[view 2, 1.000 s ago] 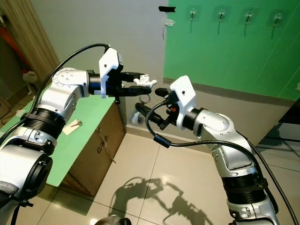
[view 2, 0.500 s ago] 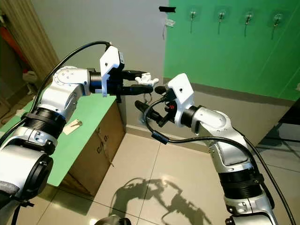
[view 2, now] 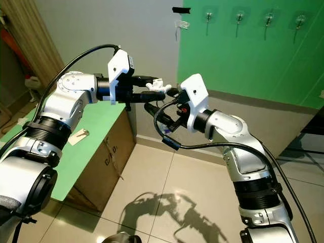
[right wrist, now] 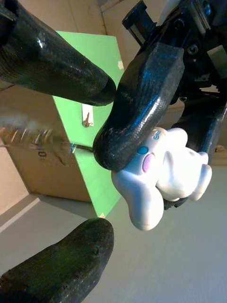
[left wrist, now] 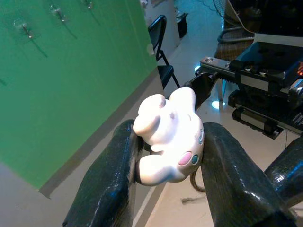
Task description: Hang keys on a hook
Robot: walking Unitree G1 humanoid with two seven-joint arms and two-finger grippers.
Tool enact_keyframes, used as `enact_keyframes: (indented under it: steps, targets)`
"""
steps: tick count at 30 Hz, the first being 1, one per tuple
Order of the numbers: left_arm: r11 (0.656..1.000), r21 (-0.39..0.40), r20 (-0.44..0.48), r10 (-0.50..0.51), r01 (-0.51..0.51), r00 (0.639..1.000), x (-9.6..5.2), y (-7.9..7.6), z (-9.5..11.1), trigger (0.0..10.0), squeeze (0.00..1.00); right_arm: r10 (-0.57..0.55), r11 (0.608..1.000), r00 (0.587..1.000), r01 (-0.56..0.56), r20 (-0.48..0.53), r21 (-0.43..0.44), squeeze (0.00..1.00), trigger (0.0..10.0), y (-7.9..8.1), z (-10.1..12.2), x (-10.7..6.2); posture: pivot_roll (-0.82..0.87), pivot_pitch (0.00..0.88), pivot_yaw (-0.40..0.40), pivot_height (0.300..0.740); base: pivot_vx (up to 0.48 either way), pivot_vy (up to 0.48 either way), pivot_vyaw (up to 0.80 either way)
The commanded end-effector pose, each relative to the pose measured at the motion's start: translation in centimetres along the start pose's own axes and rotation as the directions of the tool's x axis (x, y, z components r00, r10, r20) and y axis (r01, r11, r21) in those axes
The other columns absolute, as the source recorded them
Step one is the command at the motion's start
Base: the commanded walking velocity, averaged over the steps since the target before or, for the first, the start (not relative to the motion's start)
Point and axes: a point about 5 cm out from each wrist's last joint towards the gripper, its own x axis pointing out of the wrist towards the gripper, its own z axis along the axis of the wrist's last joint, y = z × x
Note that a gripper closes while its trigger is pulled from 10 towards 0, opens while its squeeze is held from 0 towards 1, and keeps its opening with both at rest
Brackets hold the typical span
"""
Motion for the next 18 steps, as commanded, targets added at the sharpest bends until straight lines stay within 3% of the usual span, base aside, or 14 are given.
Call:
enact_keyframes:
  steps: [1,18]
  targets:
    - [1.000,0.027,0.011,0.013,-0.013,1.000,-0.40,0.39,0.77,10.0,0.00,-0.012,1.000,1.000,0.012,0.026,-0.001,0.00,10.0,-0.35,0.66,0.10,-0.20,0.000,0.083,0.740,0.000,0.000,0.00]
    - [0.999,0.031,0.009,0.023,-0.024,1.000,-0.53,0.57,0.86,10.0,0.00,-0.008,1.000,1.000,0.007,0.015,0.009,0.00,10.0,-0.48,0.54,-0.10,-0.20,0.000,0.084,0.740,0.000,0.000,0.00]
